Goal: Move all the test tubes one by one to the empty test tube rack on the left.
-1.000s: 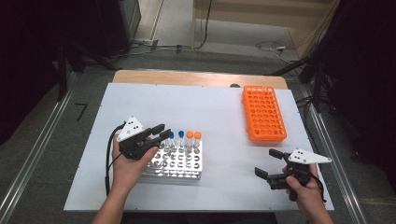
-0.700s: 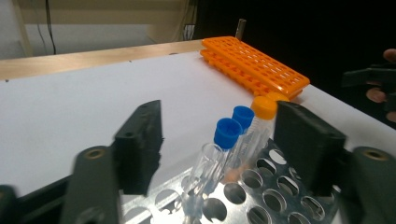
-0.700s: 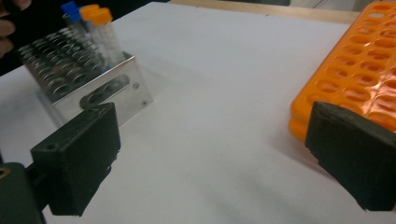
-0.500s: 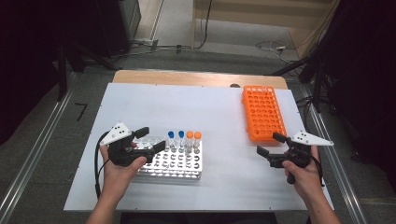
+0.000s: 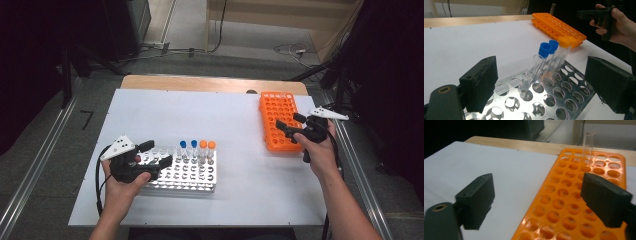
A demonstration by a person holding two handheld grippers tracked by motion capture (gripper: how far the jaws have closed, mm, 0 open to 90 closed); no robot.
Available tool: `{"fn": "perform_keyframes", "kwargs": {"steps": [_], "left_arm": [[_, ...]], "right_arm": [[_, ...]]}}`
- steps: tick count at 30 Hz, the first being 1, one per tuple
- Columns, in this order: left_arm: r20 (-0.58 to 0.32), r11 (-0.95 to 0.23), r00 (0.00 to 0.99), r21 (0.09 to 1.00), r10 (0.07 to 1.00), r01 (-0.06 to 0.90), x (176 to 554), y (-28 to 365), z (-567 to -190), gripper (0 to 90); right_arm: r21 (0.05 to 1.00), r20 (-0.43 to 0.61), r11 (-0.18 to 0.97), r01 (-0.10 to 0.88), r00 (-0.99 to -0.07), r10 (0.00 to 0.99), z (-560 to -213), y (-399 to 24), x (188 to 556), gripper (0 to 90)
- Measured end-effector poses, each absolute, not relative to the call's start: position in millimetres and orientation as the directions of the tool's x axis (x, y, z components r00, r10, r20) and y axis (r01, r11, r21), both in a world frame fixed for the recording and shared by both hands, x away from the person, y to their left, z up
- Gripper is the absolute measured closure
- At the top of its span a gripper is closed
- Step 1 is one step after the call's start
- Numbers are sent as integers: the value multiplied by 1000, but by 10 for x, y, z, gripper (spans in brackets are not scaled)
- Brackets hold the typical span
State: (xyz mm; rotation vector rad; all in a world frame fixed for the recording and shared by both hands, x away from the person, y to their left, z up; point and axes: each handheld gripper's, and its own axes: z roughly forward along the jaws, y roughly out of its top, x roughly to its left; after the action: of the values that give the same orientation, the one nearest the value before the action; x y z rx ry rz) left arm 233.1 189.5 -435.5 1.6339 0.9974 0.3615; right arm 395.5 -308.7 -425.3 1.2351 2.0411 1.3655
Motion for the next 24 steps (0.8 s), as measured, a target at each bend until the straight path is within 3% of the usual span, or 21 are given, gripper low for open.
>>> {"fn": "perform_keyframes", "kwargs": {"steps": [11, 24], "left_arm": [[-274, -4, 610, 910, 744, 414, 2303, 1895, -4357, 103], [-292, 19, 603, 909, 742, 417, 2293, 1957, -4368, 48]], "right_arm": [[843, 150, 82, 531, -380, 913, -4353, -3077, 4613, 359], [799, 94, 114, 591, -309, 946, -4427, -2917, 5102, 594]]}}
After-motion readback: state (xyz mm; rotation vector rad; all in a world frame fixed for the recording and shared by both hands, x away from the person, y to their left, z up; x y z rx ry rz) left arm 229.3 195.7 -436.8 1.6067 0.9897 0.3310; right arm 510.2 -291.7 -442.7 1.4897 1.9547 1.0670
